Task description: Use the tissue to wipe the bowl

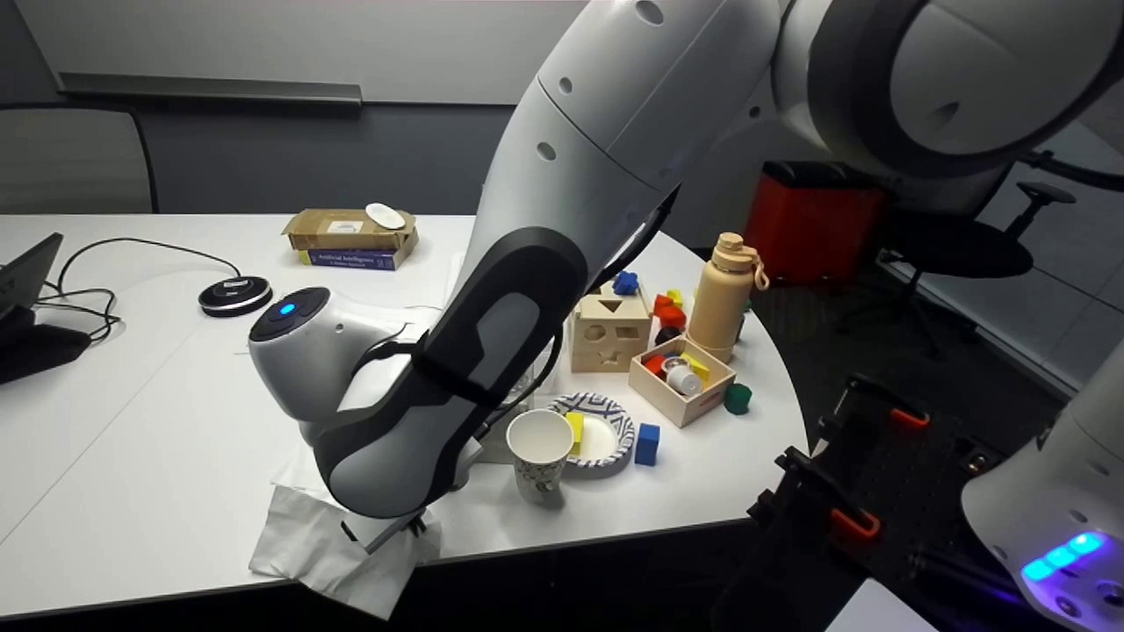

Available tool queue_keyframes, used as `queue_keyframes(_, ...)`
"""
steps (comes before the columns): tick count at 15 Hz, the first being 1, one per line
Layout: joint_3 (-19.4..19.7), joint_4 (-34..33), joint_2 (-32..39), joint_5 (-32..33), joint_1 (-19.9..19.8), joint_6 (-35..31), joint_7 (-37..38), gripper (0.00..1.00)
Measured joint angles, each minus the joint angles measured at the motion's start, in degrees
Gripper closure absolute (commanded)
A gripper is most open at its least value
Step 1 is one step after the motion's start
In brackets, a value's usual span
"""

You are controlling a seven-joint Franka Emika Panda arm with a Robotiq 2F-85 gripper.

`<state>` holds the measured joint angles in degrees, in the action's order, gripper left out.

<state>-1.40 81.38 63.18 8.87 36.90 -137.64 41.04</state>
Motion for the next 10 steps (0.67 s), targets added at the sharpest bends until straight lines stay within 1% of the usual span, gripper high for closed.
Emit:
queue_keyframes(3, 0.2, 0.8, -2.5, -2.0, -0.1, 0.0, 1.9, 1.00)
queue_keyframes(5, 0.2, 2.2, -5.8, -3.7, -0.2, 0.6, 2.8, 1.00)
queue_keyframes(7, -0.1, 4.3, -10.0, -5.6, -0.4, 2.6, 3.4, 1.00)
queue_keyframes(10, -1.2, 8.2, -17.6, -8.5, -1.0, 7.6, 4.6, 1.00)
